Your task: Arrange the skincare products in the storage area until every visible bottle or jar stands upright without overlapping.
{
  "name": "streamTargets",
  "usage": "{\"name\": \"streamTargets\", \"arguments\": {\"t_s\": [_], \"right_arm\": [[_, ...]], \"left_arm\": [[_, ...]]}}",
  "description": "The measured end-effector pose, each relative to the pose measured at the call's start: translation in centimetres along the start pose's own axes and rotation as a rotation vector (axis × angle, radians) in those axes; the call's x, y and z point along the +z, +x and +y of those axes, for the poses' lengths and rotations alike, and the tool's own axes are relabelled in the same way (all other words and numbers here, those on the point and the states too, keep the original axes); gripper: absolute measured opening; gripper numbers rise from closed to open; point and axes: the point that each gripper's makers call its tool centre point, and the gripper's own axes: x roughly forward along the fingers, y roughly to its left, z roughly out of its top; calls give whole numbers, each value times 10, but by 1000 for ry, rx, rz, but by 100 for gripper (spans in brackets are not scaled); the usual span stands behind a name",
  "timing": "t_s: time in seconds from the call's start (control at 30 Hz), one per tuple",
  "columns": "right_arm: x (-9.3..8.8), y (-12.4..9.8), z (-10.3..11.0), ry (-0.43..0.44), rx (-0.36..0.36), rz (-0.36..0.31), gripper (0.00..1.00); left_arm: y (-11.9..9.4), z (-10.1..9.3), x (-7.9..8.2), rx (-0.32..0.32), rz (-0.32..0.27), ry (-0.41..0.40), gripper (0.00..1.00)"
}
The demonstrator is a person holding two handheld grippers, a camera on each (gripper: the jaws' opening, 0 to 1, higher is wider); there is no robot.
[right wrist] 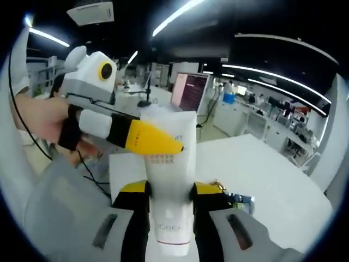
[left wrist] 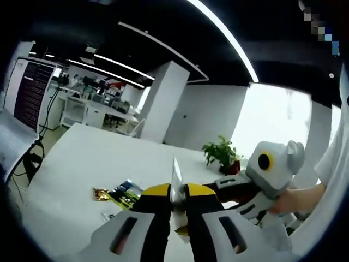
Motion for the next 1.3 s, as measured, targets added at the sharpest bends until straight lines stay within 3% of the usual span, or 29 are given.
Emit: {"name": "streamTargets", "arguments": {"t_s": [0.23,0.4,0.47,0.57,0.7,0.83,0.97,1.17,1.3], "right_arm": [[-4,-23,-8,83,-17,-31,30],[2,-44,1,183,123,-146,28],[4,-53,0,144,132,-173,26],[3,-64,-2,126,132,-176,21],[4,-69,-1,175,181,-215,21],[-8,-67,3,196,231,-195,30],[-17,-69,16,241,342,-185,30],[-24,-79,10,219,335,-204,22],[-36,-83,10,166,323,-154,20]], "left_arm": [[16,-37,2,-137,94,76,3],[20,-63,14,-301,148,178,2],[21,-73,17,-364,178,203,2],[23,-82,13,-415,217,240,1],[24,-91,9,-436,223,217,1],[26,-105,11,-499,220,197,1],[29,-125,12,-589,224,222,1],[31,-145,3,-672,262,271,1],[33,-154,-11,-711,320,336,2]]}}
